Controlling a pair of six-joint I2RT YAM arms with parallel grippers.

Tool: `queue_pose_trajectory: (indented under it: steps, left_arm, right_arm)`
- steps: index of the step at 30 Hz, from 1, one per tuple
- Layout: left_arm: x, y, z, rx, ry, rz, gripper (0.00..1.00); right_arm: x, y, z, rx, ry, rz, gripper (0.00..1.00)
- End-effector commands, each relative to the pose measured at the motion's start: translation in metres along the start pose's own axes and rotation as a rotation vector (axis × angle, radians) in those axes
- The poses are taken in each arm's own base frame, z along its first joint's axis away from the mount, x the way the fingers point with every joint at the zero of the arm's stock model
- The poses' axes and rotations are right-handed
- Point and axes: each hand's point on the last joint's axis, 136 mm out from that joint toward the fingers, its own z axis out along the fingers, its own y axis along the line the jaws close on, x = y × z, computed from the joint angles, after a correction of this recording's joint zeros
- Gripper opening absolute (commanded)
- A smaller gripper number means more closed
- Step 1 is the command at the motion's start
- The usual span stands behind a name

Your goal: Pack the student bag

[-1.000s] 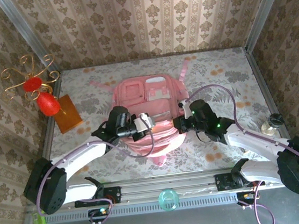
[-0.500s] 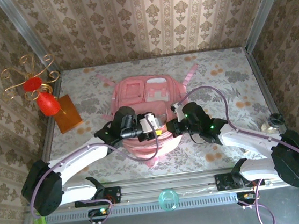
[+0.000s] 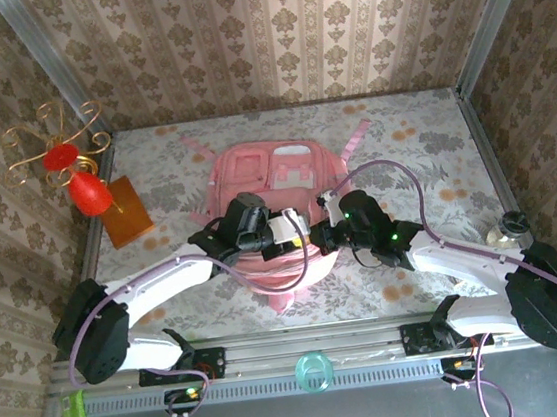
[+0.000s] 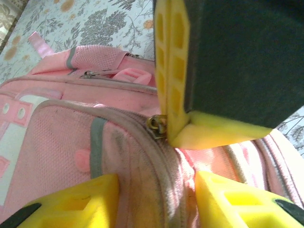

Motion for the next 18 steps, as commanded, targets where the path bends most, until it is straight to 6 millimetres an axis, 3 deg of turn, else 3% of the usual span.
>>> queue_pose_trajectory:
  steps: [1,5,7,12,18]
  left_arm:
    - [0.011,0.006,0.004,-0.010,0.043,0.005,0.39]
    - [0.022,0.005,0.001,0.001,0.048,0.046,0.13]
    - [0.022,0.000,-0.007,0.030,0.001,0.073,0.04]
    - [0.032,-0.005,-0.023,0.029,-0.082,0.174,0.00]
    - [0.036,-0.012,-0.023,0.076,-0.085,0.201,0.00]
  right_arm:
    - [-0.019,0.018,-0.001,-0.062,-0.050,-0.049,0.00]
    - [-0.012,0.017,-0.005,-0.052,-0.013,-0.132,0.00]
    - [-0.001,0.006,-0.009,-0.004,0.030,-0.214,0.00]
    - [0.006,-0.027,-0.014,0.099,0.063,-0.256,0.00]
    - [-0.015,-0.037,-0.014,0.143,0.039,-0.288,0.00]
